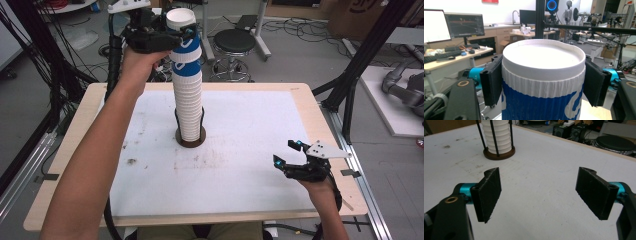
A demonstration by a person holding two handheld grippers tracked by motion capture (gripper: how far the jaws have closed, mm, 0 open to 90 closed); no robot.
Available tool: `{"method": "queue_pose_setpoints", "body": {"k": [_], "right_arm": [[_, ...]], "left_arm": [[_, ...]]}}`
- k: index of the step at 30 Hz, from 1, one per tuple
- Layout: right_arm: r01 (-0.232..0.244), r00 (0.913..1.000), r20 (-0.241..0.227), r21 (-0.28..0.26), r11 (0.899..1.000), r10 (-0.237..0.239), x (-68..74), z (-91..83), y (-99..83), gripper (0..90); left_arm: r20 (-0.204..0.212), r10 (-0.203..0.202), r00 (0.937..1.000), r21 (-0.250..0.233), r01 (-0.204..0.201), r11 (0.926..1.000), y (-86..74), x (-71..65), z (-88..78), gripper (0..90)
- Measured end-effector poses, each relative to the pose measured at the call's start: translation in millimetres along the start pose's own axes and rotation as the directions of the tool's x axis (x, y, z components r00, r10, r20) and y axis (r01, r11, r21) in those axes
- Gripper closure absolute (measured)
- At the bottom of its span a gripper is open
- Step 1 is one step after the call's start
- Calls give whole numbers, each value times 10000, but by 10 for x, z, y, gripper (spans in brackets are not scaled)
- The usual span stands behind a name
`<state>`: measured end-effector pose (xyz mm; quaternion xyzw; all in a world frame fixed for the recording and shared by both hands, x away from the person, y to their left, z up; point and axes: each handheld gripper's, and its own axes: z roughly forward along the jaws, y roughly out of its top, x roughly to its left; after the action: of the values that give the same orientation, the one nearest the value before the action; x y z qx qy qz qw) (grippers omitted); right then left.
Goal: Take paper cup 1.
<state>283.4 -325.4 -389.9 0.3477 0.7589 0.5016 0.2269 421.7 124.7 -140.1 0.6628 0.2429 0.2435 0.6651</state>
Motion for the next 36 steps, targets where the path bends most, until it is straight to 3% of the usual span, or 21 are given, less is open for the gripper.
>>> {"method": "queue_pose_setpoints", "body": {"k": [12,20,29,36], "right_arm": [[1,10000,-37,18,10000,-1,9,7,5,211],[9,10000,-20,-11,10000,-9,10,4,6,211],[-45,10000,-59,-30,10000,45,26,1,15,211],[39,9999,-99,7,10000,-38,47,28,17,211]], "left_arm": [[-158,-110,9998,-998,94,9950,188,41,-199,288],[-130,-27,9999,-1279,10,9918,245,45,-388,292],[-232,-8,9997,-1381,-24,9904,219,113,-799,293],[-174,-135,9998,-1276,112,9918,29,187,-1166,293]]}}
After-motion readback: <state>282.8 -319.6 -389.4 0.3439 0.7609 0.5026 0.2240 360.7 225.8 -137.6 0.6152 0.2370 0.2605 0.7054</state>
